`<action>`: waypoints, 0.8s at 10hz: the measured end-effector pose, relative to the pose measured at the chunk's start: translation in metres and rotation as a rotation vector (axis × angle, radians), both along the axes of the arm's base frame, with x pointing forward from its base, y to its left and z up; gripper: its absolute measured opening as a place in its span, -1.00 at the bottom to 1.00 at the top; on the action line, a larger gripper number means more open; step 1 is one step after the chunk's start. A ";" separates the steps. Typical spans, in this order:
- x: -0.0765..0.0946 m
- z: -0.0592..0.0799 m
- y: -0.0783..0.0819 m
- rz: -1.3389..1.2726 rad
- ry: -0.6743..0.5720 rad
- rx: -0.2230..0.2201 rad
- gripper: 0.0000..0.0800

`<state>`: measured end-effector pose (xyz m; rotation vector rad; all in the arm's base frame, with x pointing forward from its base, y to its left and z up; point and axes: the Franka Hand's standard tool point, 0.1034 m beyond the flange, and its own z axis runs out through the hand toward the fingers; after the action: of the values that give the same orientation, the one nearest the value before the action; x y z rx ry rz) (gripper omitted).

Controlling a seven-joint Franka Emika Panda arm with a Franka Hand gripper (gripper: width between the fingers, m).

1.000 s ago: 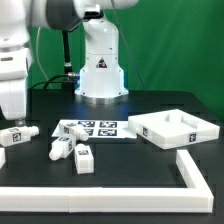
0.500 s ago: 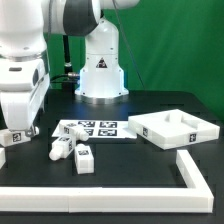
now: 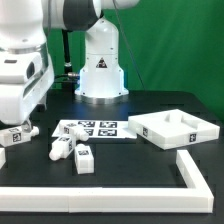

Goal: Assemble one leg

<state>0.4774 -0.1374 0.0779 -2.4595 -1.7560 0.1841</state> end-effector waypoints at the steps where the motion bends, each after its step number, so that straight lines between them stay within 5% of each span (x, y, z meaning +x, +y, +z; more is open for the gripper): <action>1: 0.006 0.003 0.010 -0.119 0.002 -0.023 0.62; 8: 0.006 0.003 0.010 -0.119 0.002 -0.023 0.62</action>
Offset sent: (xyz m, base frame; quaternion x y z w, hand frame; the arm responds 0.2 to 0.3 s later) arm 0.0072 0.0379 -0.0062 -0.0338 0.0486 0.1430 0.9879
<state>0.4836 -0.1274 0.0805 -2.5695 -1.6092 0.1967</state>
